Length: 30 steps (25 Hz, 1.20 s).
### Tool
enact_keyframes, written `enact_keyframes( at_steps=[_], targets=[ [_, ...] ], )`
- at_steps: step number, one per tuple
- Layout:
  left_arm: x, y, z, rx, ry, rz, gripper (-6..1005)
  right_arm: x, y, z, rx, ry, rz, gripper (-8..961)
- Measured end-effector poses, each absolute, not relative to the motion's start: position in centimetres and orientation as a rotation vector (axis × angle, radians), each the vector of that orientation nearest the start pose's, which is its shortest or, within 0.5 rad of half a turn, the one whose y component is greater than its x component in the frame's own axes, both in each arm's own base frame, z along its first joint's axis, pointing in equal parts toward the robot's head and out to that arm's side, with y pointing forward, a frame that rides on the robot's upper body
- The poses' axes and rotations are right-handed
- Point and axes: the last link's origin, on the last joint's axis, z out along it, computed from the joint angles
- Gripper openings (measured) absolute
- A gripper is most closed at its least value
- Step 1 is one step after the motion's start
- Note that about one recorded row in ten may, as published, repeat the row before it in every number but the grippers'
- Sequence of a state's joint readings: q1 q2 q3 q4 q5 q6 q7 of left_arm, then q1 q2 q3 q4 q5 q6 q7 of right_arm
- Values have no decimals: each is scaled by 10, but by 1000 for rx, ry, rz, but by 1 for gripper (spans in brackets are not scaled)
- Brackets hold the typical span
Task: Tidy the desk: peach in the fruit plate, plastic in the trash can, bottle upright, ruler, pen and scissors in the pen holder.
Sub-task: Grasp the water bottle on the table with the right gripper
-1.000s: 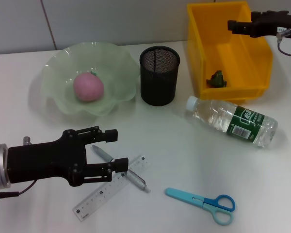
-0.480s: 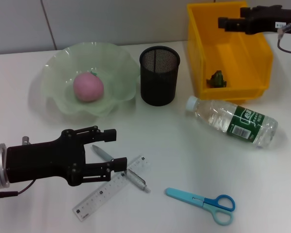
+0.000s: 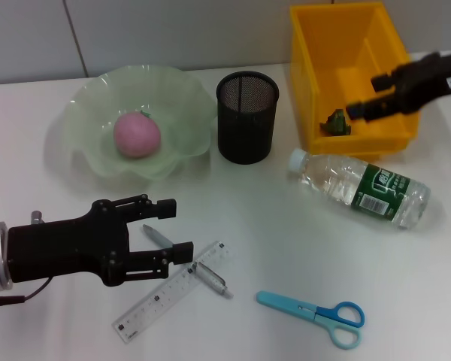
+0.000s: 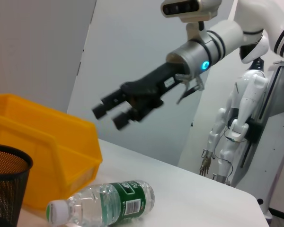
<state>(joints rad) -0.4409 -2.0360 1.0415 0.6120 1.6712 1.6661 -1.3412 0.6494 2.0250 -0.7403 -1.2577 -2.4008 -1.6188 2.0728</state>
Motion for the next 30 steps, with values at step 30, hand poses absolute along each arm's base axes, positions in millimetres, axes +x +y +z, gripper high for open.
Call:
enact_keyframes(
  at_steps=[30],
  targets=[
    [-250, 293, -10, -2870, -555, -923, 799, 231, 384, 62, -2673, 724, -435, 795]
  ],
)
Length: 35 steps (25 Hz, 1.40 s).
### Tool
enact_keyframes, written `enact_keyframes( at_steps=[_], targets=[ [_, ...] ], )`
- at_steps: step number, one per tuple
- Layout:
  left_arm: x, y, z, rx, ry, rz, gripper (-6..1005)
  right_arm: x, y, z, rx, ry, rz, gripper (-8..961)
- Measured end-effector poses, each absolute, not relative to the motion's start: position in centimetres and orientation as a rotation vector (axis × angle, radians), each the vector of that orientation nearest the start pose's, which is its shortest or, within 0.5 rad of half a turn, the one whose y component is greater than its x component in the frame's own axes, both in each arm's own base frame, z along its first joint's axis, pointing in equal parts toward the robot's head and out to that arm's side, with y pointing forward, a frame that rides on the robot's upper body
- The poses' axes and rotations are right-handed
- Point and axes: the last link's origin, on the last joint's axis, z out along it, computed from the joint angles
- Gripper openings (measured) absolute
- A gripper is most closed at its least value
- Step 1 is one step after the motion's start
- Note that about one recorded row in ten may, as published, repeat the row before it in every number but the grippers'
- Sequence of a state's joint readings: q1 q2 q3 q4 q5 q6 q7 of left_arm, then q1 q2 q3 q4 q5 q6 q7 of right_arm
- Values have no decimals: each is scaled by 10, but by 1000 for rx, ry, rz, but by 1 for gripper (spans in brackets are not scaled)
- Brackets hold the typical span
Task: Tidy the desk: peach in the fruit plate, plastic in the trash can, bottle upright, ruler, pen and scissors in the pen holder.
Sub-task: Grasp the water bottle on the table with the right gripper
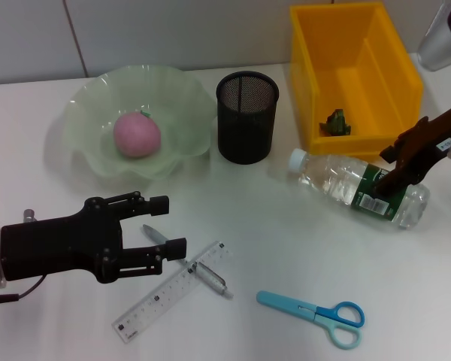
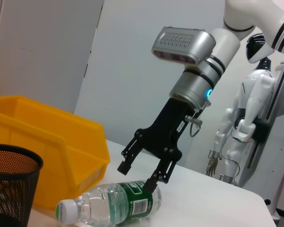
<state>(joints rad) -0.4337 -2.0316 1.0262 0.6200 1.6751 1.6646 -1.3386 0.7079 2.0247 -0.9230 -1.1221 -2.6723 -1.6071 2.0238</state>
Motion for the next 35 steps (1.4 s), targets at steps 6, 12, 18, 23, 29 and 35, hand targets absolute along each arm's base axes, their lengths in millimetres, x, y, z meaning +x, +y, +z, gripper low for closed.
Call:
enact_keyframes(
  at_steps=[6, 12, 18, 23, 29, 35],
  targets=[
    [-249, 293, -10, -2875, -553, -929, 799, 233, 386, 51, -2661, 684, -465, 795],
    [-249, 292, -10, -2876, -549, -930, 799, 238, 387, 41, -2666, 678, -498, 795],
    [-249, 292, -9, -2875, -548, -936, 799, 241, 389, 33, -2667, 669, -530, 796],
    [-249, 292, -9, -2873, -548, -937, 800, 242, 389, 27, -2684, 679, -545, 796],
    [-249, 292, -8, -2873, -547, -937, 800, 244, 389, 22, -2691, 681, -572, 796],
    [-248, 293, -8, -2875, -542, -938, 800, 244, 388, 18, -2705, 660, -604, 796]
  ],
)
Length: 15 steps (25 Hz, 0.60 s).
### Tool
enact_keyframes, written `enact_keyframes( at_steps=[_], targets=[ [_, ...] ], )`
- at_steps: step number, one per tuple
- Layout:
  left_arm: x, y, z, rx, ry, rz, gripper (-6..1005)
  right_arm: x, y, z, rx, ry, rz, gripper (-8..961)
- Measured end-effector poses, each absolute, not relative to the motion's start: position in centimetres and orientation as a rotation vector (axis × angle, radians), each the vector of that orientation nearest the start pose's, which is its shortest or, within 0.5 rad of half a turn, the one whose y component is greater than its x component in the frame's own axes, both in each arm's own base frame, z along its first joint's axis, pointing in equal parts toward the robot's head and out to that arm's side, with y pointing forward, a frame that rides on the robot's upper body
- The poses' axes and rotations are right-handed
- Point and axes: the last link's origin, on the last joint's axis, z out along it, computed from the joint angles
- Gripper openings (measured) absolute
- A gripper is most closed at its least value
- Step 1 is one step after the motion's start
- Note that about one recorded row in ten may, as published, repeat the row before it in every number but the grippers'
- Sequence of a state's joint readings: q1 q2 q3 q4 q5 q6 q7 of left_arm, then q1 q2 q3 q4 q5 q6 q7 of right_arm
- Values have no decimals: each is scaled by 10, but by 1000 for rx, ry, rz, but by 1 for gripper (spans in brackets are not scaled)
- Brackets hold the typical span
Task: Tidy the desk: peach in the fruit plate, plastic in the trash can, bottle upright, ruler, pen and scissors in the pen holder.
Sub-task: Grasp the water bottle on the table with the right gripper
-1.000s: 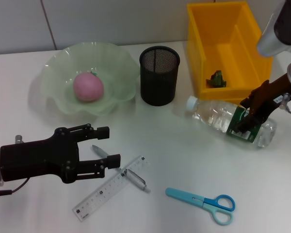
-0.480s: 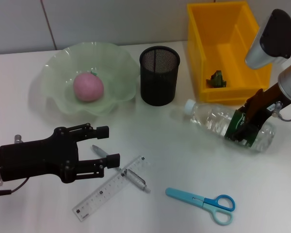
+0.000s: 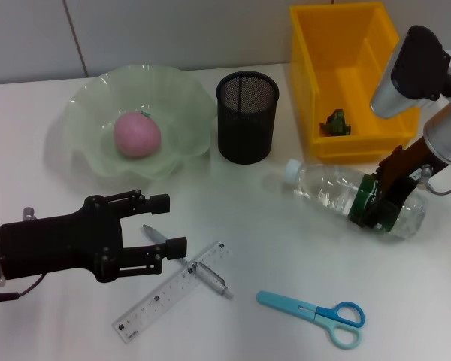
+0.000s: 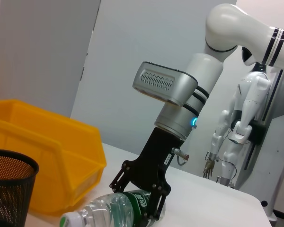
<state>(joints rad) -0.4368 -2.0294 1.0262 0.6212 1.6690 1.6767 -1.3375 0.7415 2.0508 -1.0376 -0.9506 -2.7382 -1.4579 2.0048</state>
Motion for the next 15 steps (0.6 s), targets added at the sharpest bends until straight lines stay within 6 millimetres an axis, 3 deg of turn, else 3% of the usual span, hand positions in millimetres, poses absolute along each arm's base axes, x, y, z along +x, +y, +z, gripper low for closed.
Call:
enact_keyframes(
  at_steps=[15],
  targets=[
    [-247, 294, -9, -2876, -539, -938, 799, 241, 388, 14, -2719, 639, -640, 791]
  ],
)
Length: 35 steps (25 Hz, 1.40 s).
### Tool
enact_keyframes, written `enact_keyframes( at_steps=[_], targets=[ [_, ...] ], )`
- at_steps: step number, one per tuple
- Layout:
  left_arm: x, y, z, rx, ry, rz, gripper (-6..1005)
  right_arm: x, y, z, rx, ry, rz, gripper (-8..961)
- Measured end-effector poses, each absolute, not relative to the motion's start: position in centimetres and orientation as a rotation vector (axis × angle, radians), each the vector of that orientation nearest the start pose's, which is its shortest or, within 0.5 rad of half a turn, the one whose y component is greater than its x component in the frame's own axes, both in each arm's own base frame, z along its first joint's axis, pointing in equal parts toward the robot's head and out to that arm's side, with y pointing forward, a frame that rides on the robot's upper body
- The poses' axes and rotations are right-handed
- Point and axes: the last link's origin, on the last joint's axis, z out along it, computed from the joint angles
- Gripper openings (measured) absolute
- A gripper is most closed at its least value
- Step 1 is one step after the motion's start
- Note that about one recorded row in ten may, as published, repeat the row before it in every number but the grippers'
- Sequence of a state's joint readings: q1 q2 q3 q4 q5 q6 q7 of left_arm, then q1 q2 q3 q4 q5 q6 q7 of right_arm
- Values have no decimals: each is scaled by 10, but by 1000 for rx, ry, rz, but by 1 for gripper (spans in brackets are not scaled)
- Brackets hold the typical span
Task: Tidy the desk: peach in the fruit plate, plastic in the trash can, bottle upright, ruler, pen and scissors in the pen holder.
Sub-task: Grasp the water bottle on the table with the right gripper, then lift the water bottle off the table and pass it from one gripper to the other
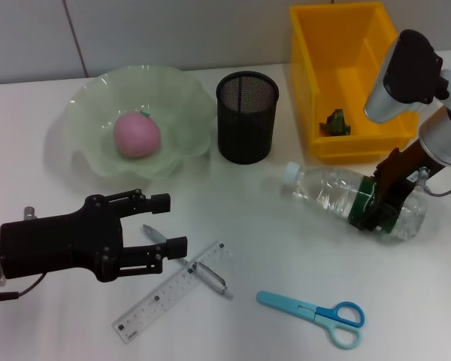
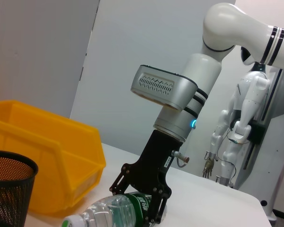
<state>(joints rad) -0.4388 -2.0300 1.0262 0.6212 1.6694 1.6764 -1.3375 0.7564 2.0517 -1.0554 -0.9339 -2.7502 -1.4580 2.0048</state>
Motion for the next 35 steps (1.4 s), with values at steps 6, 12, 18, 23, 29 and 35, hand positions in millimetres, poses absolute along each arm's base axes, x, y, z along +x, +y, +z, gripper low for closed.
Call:
enact_keyframes(
  at_steps=[6, 12, 18, 23, 29, 35],
  targets=[
    [-246, 294, -9, -2876, -539, -939, 799, 241, 388, 13, -2718, 638, -639, 789],
    [-246, 294, -9, -2876, -537, -940, 800, 241, 388, 12, -2721, 636, -639, 785],
    [-245, 294, -9, -2877, -536, -941, 800, 242, 387, 9, -2731, 633, -643, 784],
    [-245, 295, -9, -2876, -536, -942, 799, 241, 387, 8, -2731, 629, -641, 785],
    [-246, 295, -9, -2874, -543, -941, 799, 240, 388, 8, -2722, 622, -636, 781],
    [-246, 295, -8, -2873, -549, -942, 800, 236, 389, 11, -2721, 614, -615, 778]
  ],
)
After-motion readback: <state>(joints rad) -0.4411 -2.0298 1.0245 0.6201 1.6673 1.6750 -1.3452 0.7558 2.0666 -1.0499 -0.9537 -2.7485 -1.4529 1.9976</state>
